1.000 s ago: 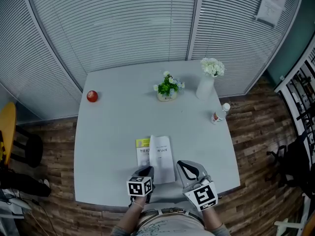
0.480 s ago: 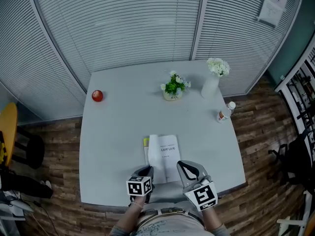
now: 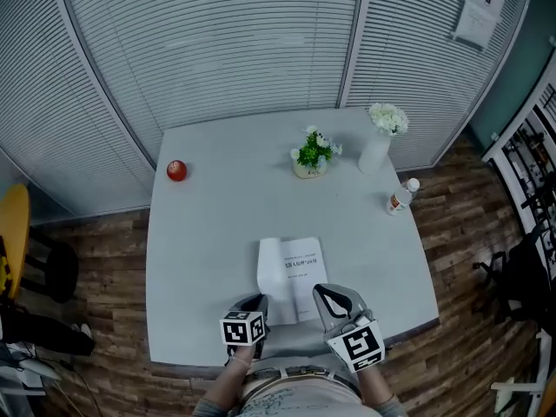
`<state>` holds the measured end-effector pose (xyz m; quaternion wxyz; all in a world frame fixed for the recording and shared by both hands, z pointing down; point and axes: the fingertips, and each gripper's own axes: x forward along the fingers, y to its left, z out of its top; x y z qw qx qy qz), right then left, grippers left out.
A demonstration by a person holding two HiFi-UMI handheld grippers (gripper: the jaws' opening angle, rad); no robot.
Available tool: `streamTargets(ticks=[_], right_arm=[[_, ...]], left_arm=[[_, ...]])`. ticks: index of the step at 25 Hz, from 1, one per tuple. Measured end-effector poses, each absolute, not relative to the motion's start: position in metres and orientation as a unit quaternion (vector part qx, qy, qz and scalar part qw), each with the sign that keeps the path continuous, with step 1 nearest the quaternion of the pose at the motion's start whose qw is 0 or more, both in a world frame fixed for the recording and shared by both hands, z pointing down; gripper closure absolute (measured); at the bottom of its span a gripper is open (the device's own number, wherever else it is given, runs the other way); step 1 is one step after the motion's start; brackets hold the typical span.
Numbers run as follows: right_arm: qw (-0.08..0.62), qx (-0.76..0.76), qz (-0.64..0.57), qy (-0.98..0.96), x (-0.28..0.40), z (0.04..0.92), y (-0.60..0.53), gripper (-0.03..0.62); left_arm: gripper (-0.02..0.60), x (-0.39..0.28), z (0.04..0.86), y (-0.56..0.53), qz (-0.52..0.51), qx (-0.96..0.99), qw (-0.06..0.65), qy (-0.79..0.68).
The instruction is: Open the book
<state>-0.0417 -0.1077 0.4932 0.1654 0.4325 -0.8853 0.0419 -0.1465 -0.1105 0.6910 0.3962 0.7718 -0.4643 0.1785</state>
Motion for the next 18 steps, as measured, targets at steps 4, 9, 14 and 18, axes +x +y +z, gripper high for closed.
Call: streamTargets(ticks=[4, 9, 14, 18], right_arm=[[0.168, 0.435, 0.039, -0.884, -0.045, 0.498, -0.108, 0.591], [0.168, 0.440, 0.037, -0.881, -0.049, 0.496, -0.109, 0.591], [0.171, 0.444, 0.037, -0.879, -0.050, 0.498, -0.106, 0.591], [0.172, 0.449, 0.038, -0.876, -0.049, 0.500, -0.106, 0.591]], left_arm=[[0.578, -0.163, 0.692, -0.110, 0.179, 0.766, 0.398, -0.472], [0.578, -0.184, 0.697, -0.107, 0.183, 0.758, 0.401, -0.481], [0.577, -0.200, 0.705, -0.102, 0.187, 0.748, 0.408, -0.490], [0.577, -0.211, 0.709, -0.102, 0.192, 0.742, 0.408, -0.496]])
